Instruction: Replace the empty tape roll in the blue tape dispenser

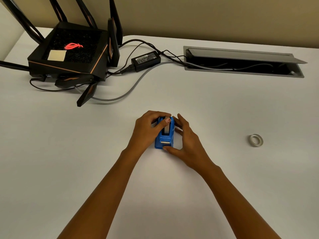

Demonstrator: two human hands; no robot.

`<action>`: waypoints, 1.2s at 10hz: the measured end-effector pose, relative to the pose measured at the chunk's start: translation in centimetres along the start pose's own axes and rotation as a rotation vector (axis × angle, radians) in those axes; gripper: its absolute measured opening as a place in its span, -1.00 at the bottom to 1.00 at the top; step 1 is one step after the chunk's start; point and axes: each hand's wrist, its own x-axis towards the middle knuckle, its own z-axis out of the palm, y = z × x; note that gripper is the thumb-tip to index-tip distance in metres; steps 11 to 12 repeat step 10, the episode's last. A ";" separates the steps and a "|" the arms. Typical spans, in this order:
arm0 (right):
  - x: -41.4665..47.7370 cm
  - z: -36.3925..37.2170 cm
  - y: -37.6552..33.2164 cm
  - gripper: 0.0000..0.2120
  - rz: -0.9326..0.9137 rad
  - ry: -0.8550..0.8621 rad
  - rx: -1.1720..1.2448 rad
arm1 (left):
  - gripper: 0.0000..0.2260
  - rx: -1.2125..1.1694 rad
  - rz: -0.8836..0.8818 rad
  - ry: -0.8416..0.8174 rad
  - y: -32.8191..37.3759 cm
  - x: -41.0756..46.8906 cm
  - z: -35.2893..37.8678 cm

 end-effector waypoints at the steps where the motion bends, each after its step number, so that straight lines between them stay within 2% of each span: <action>1: 0.0 -0.1 0.0 -0.05 0.012 -0.001 0.004 | -0.74 0.018 -0.005 -0.009 0.1 0.1 0.0; 6: -0.4 -0.7 -0.8 0.05 0.042 -0.036 0.020 | -0.70 0.096 -0.071 -0.045 0.5 0.3 -0.5; 8: -1.4 -1.5 -1.2 -0.02 0.050 0.036 0.017 | -0.69 0.095 -0.072 -0.049 0.5 0.2 -0.4; 9: -2.0 -1.8 -1.0 -0.06 0.044 0.074 0.015 | -0.69 0.109 -0.054 -0.014 0.4 -0.3 -0.4; 10: -3.2 -2.2 -0.9 -0.19 0.054 0.130 -0.003 | -0.70 0.109 -0.058 0.093 0.1 -1.7 -0.7; 12: -3.2 -2.2 -0.9 -0.19 0.054 0.130 -0.003 | -0.70 0.109 -0.058 0.093 0.1 -1.7 -0.7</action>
